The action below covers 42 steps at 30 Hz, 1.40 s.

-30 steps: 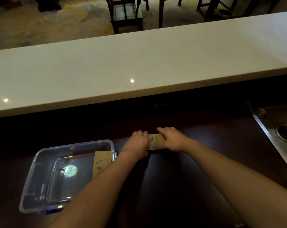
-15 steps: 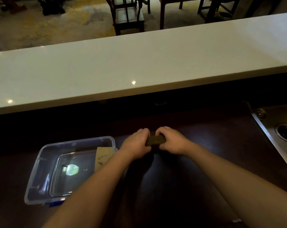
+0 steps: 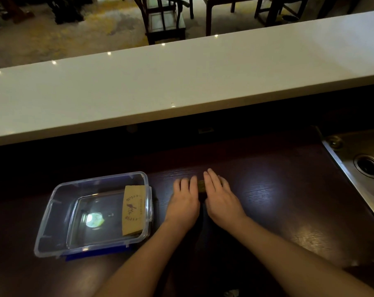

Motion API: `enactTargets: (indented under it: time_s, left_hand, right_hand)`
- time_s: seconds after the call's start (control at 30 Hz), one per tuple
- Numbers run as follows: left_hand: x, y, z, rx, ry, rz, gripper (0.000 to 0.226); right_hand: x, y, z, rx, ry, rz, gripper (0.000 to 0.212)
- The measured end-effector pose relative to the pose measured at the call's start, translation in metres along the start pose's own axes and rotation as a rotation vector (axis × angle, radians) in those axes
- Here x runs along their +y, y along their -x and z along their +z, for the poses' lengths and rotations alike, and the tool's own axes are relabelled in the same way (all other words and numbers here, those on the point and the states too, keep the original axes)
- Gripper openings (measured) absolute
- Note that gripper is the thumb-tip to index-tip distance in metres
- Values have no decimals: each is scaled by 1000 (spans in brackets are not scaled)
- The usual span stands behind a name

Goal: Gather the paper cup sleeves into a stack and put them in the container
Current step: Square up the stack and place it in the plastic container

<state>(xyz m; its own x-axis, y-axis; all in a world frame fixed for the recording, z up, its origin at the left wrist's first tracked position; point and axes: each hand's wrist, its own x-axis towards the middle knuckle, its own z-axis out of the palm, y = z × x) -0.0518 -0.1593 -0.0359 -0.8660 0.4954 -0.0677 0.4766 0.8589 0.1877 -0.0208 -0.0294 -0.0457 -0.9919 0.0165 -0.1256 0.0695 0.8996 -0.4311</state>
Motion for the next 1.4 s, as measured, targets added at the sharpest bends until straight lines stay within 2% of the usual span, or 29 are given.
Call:
enactTargets:
  time_s: [0.13,0.23,0.33,0.4,0.47,0.57,0.63,0.73,0.83,0.97,1.07,1.2,1.3,1.4]
  left_hand:
    - [5,1,-8,95,-79,87,67]
    - [6,-3,-18,-68,20,-59,58]
    - [-1,-2,-32,-154,87,-129,43]
    - [-8,6,-52,-184,281,-150,35]
    - [-16,17,-73,-262,644,-224,28]
    - [-32,40,-94,-443,1168,-313,26]
    - [-41,56,-98,-470,1366,-367,34]
    - [-51,79,-97,-428,1490,-444,47]
    - [-62,97,-96,-386,1563,-494,57]
    - [-81,114,-105,-247,1540,-500,34]
    - [-96,122,-116,-143,1483,-521,26]
    - [-130,130,-131,3,1464,-596,19]
    - [-166,132,-137,64,1451,-673,21]
    - [-196,125,-127,37,1375,-761,21]
  right_hand:
    - [1,2,2,34,-12,-46,69]
    - [5,-3,-8,43,-29,-81,64]
    - [9,-7,-33,31,-234,-93,64]
    - [5,-6,-57,-43,-493,-76,73]
    - [-3,-6,-77,-116,-754,-56,78]
    - [-21,-7,-88,-246,-1003,-59,74]
    - [-37,-7,-86,-302,-1132,2,69]
    - [-61,-4,-72,-335,-1213,95,64]
    - [-85,-4,-61,-382,-1220,91,62]
    - [-118,-6,-53,-405,-1261,69,63]
    - [-144,-10,-45,-368,-1308,51,61]
    - [-158,-13,-38,-283,-1379,147,45]
    - [-145,-11,-28,-118,-1170,245,30]
    - [-132,-7,-12,-117,-937,349,42]
